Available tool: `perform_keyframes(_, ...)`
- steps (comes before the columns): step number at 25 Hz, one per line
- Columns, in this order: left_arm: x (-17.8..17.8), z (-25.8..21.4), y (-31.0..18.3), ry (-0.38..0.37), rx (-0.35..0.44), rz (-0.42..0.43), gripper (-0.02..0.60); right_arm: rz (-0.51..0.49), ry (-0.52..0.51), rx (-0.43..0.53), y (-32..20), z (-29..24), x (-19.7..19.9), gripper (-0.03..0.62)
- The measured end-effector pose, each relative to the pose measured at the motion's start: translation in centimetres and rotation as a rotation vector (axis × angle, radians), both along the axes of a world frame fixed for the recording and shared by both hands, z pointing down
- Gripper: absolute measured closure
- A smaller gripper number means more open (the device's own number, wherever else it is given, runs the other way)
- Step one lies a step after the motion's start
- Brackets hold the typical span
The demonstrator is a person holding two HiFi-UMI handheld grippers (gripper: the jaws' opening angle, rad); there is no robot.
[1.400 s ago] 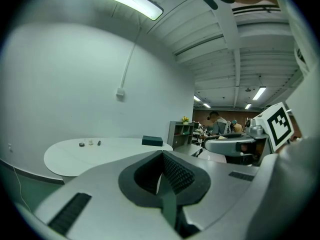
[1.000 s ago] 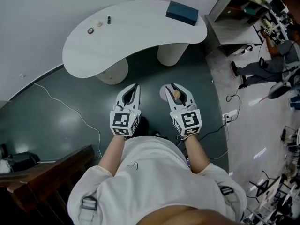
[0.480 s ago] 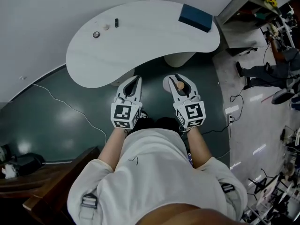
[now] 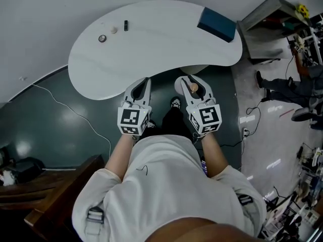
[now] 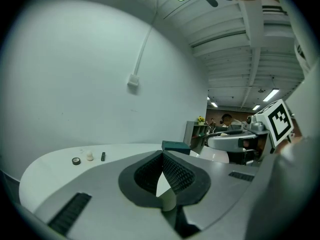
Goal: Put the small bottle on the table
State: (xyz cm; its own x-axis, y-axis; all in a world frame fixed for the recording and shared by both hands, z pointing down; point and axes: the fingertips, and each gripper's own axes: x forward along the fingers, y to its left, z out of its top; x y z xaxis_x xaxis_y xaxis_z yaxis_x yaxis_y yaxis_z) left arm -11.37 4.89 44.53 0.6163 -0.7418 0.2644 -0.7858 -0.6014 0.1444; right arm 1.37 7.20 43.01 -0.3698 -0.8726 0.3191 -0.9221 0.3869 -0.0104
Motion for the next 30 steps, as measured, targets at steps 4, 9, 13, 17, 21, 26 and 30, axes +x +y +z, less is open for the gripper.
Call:
perform_keyframes(4,2.5,0.1,-3.5,-0.010,-0.003,-0.028,0.569,-0.035,0.004,-0.008,-3.5,0.4,2.4,0.500)
perform_keyframes(9,5.9,0.5,-7.1,-0.023,-0.017,-0.055,0.569,-0.083,0.010,-0.011,-7.3,0.3,5.4,0.500)
perform_keyframes(13,8.7,0.9,-9.2,-0.033,-0.029,-0.075,0.569,-0.108,0.010,-0.014,-9.6,0.2,8.4,0.500)
perform_keyframes(17,11.2,1.5,-10.5,-0.030,-0.051,-0.101,0.569,-0.128,0.013,-0.025,-11.0,0.6,11.3,0.500)
perform_keyframes(21,13.2,2.8,-11.4,-0.031,-0.087,-0.111,0.569,-0.131,0.021,-0.044,-12.1,1.8,13.7,0.500)
perform_keyframes(26,14.9,3.6,-12.4,-0.049,-0.112,-0.092,0.569,-0.111,0.020,-0.078,-13.1,2.8,15.8,0.500)
perform_keyframes(30,15.3,4.7,-13.6,-0.054,-0.127,-0.089,0.569,-0.096,0.024,-0.100,-14.0,4.6,16.6,0.500)
